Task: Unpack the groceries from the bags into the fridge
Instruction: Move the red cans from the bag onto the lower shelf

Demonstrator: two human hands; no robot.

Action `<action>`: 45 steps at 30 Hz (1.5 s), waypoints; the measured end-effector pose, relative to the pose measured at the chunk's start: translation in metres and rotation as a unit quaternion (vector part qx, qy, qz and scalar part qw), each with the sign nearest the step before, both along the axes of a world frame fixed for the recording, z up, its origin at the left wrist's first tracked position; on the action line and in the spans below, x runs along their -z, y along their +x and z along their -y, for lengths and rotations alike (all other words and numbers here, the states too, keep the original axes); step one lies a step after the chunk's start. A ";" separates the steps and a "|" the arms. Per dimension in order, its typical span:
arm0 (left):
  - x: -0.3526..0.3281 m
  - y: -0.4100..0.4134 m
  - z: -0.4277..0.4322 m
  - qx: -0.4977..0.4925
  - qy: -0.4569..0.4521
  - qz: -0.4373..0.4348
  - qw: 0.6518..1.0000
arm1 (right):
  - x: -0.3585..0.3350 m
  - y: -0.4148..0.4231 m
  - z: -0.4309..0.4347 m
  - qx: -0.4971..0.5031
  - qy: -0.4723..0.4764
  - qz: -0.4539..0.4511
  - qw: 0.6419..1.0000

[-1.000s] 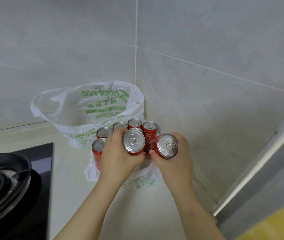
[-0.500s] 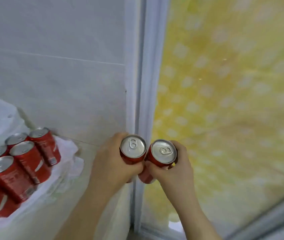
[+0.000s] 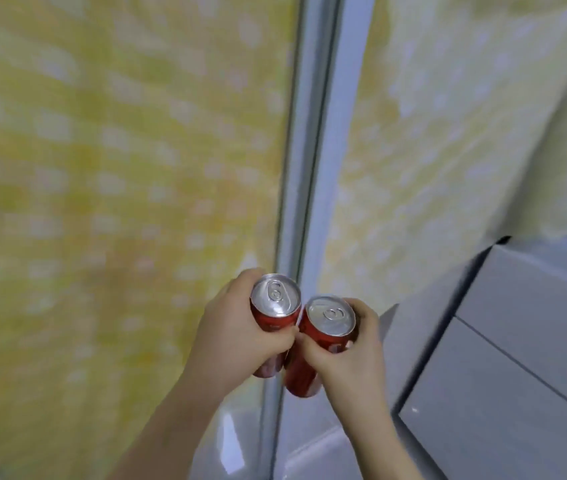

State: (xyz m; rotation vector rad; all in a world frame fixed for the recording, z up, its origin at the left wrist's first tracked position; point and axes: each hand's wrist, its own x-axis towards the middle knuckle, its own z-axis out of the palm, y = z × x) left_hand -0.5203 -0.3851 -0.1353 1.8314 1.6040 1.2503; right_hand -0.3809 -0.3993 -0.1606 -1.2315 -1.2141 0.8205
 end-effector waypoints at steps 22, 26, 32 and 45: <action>-0.053 0.419 -0.212 0.349 -0.061 0.108 0.929 | -0.068 0.389 -0.131 0.330 0.060 0.094 0.937; -0.076 0.463 -0.264 0.390 -0.046 0.121 0.912 | -0.089 0.425 -0.176 0.379 0.085 0.105 0.916; -0.119 0.520 -0.330 0.437 0.024 0.137 0.889 | -0.131 0.471 -0.236 0.414 0.142 0.086 0.895; -0.222 0.638 -0.396 0.474 0.053 0.225 0.850 | -0.244 0.575 -0.303 0.445 0.216 0.089 0.865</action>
